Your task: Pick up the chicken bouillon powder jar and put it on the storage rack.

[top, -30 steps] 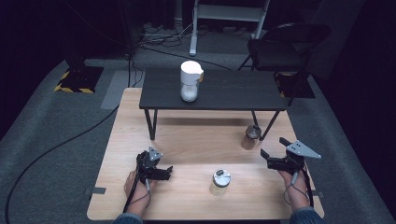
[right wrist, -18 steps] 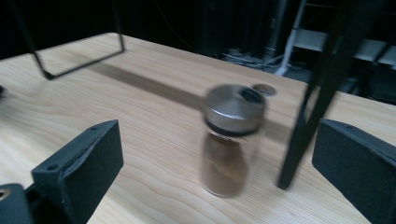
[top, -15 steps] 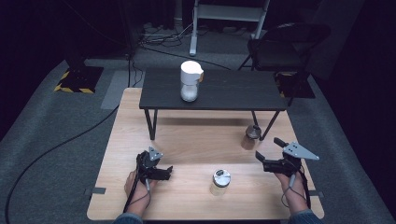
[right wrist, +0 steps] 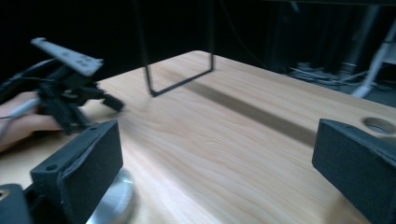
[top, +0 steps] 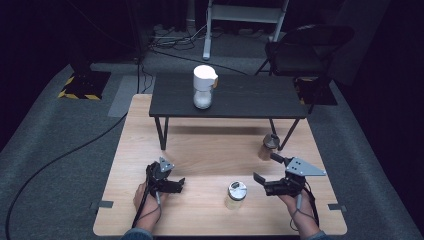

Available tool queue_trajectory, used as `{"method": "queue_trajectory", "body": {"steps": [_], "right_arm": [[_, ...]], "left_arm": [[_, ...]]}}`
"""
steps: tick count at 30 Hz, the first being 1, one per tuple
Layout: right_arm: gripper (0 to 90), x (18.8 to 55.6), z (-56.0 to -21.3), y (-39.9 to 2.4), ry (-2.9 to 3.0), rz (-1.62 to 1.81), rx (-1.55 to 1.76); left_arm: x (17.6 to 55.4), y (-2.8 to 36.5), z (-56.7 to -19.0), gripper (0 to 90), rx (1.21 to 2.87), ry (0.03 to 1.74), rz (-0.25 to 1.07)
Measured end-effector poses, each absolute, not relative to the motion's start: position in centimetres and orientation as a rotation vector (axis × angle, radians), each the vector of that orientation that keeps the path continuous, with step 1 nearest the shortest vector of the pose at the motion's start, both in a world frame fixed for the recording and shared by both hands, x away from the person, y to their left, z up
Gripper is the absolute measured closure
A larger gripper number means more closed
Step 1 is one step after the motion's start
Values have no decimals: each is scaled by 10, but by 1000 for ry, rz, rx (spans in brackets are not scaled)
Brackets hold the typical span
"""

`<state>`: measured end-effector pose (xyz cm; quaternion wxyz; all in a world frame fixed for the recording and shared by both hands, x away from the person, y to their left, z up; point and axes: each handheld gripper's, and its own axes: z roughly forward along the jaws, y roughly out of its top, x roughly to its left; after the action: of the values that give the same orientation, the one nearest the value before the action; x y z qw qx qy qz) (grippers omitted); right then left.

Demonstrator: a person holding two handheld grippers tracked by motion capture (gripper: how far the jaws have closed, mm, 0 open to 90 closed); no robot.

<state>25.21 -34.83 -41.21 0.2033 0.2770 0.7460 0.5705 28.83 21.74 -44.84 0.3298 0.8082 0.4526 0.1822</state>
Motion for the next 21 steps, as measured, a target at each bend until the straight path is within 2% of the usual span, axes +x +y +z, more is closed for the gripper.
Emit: {"method": "queue_trajectory", "body": {"steps": [21], "right_arm": [[13,241,-418,-311,2219,1689,602]], "left_arm": [[288,217,-448,49,2114,1184,476]]}}
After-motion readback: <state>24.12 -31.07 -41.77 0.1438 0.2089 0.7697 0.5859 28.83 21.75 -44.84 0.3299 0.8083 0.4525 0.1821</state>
